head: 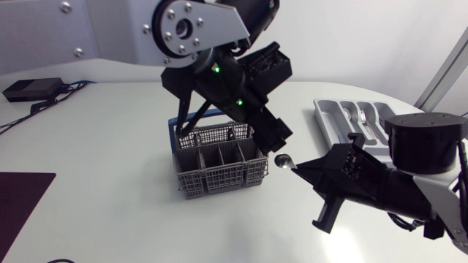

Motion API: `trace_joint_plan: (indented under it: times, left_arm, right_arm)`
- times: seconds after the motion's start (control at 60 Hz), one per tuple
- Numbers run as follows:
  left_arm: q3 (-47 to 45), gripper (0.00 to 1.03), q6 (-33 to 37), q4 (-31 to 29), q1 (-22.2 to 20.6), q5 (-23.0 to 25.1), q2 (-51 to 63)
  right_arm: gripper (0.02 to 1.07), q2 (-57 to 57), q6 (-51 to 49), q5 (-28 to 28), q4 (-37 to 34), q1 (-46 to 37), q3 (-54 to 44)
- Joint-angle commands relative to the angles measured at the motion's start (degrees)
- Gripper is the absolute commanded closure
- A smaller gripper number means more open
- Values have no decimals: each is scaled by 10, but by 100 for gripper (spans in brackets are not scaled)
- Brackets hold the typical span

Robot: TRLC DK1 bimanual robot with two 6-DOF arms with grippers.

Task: Sort the cutlery from the basket into the organizer compartments.

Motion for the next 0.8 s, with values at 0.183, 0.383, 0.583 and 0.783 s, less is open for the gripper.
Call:
trace_joint_plan:
  times: [0.183, 0.383, 0.583, 0.783]
  left_arm:
    - [10, 4, -44, 40, 54, -9, -51]
    - [2, 4, -50, 40, 92, -20, -60]
    - [-7, 4, -46, 40, 141, -24, -74]
    - [-30, 4, -39, 41, 170, -24, -89]
  right_arm:
    - [101, -10, -68, -99, -58, -126, -14]
    - [101, 44, -178, -199, -117, -263, 12]
    - [101, 132, -316, -277, -207, -399, 76]
    - [101, 240, -450, -301, -275, -499, 149]
